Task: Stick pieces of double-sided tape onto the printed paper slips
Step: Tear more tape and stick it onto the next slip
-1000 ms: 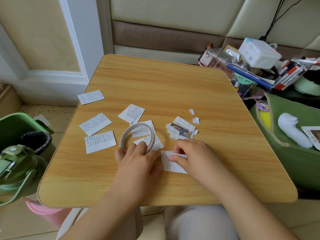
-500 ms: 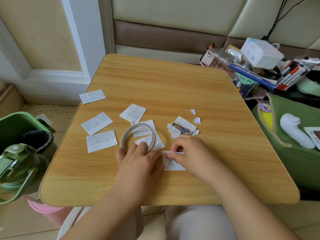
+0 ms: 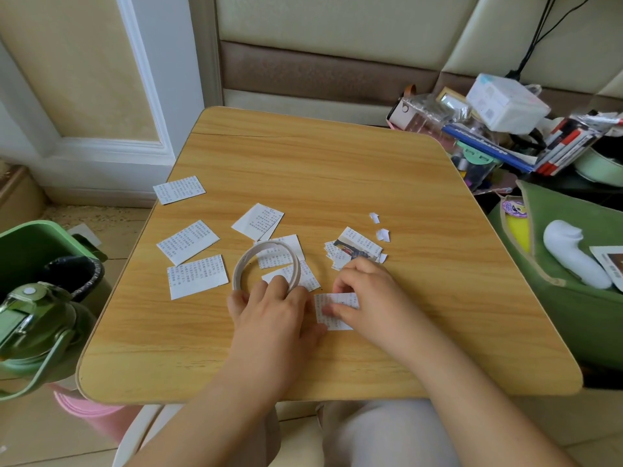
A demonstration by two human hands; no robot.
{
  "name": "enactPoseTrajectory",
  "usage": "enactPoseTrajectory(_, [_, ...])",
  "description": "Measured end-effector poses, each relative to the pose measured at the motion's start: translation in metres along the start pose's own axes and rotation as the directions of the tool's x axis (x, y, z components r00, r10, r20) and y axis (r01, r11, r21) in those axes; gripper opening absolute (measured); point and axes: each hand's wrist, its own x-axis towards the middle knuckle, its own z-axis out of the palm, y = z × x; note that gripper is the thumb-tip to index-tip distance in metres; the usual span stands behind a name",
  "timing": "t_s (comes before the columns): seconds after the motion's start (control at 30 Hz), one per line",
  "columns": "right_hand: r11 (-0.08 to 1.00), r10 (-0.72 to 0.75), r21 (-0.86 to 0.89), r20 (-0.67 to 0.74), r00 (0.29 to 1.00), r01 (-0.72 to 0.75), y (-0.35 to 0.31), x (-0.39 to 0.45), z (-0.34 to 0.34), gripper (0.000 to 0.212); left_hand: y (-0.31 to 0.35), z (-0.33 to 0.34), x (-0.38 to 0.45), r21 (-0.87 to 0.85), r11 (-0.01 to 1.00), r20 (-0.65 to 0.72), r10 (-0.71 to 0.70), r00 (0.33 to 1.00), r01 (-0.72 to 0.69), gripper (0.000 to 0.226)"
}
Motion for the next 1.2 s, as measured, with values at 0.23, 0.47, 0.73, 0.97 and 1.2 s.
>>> enactPoseTrajectory(0.23, [0.999, 0.038, 0.024, 0.122, 0.992, -0.041, -0.002, -0.007, -0.01, 0.02, 0.005, -0.007, 0.003, 0.055, 0.994, 0.066, -0.102, 0.993, 0.099, 0.038])
enactPoseTrajectory(0.47, [0.923, 0.108, 0.363, 0.076, 0.991, -0.128, 0.002, -0.022, -0.016, 0.018, 0.007, -0.012, 0.003, 0.045, 0.992, 0.103, -0.12, 0.987, 0.116, 0.041])
enactPoseTrajectory(0.73, [0.78, 0.324, 0.595, -0.116, 0.939, -0.195, 0.001, -0.034, 0.002, 0.018, 0.009, -0.022, -0.001, -0.031, 0.99, 0.081, -0.134, 0.988, 0.137, 0.038])
enactPoseTrajectory(0.97, [0.624, 0.264, 0.781, -0.25, 0.931, 0.033, -0.025, -0.054, -0.031, 0.014, 0.022, -0.071, -0.006, -0.674, 0.725, -0.005, -0.195, 0.981, 0.141, 0.006])
enactPoseTrajectory(1.2, [0.533, 0.209, 0.827, -0.335, 0.919, 0.18, -0.046, -0.066, -0.052, 0.01, 0.034, -0.085, -0.005, -0.959, 0.193, 0.174, -0.171, 0.97, 0.206, 0.024])
